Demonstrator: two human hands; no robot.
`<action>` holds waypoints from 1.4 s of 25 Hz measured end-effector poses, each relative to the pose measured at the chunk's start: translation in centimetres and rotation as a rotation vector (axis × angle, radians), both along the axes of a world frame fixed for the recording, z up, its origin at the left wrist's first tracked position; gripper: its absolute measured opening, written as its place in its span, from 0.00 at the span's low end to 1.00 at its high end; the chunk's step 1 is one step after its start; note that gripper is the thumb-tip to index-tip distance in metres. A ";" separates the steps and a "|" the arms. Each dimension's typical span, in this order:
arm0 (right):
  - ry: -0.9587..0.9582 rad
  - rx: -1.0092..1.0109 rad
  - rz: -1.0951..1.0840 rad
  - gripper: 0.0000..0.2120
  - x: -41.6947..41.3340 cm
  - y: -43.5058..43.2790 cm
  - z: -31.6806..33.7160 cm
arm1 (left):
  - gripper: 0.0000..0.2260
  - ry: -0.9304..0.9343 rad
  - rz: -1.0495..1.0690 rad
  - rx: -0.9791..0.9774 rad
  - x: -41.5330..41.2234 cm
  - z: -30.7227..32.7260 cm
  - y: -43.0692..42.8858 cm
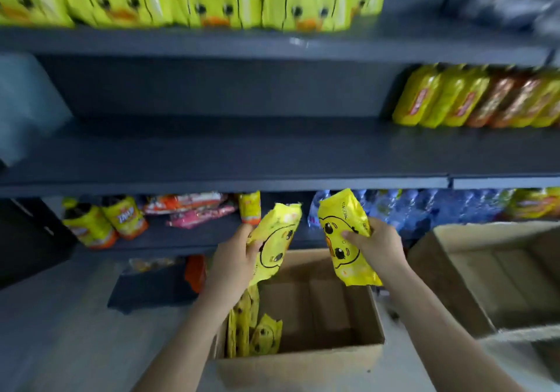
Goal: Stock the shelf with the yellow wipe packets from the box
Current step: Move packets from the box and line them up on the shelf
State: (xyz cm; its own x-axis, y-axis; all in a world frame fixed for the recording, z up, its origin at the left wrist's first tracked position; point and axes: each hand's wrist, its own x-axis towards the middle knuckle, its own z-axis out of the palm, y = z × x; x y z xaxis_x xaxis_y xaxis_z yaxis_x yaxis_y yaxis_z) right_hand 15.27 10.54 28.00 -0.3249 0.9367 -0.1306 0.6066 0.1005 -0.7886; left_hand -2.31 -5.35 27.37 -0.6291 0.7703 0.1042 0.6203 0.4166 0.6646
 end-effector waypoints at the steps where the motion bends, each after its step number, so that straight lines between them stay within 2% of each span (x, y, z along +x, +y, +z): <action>1: 0.002 0.046 0.021 0.08 0.3 -0.2 3.0 | 0.09 0.048 -0.037 0.012 0.1 2.9 -0.2; 4: 0.041 0.190 0.053 0.07 1.4 -0.1 11.2 | 0.08 0.196 -0.121 0.052 0.6 11.1 -0.2; 10: 0.073 0.360 0.125 0.11 6.4 2.0 24.4 | 0.10 0.305 -0.223 0.161 2.3 25.2 0.5; 14: 0.043 0.522 0.124 0.22 10.4 3.6 30.9 | 0.11 0.270 -0.183 0.230 5.1 32.7 1.7; 16: 0.056 0.557 0.159 0.21 11.9 4.5 33.1 | 0.10 0.280 -0.184 0.217 6.4 35.2 2.6; 19: 0.061 0.593 0.214 0.16 14.0 6.1 35.4 | 0.08 0.343 -0.192 0.225 8.4 38.3 4.4; 24: 0.051 0.584 0.269 0.14 14.5 9.6 36.6 | 0.09 0.387 -0.175 0.194 8.9 41.9 8.4; 29: 0.007 0.579 0.309 0.12 11.4 15.0 37.2 | 0.08 0.446 -0.168 0.186 5.5 42.8 14.5; 32: 0.003 0.543 0.341 0.11 8.7 18.4 37.6 | 0.08 0.419 -0.169 0.241 2.7 42.8 18.4; 35: -0.009 0.500 0.369 0.15 5.6 22.1 37.9 | 0.07 0.394 -0.199 0.280 -0.4 43.2 23.0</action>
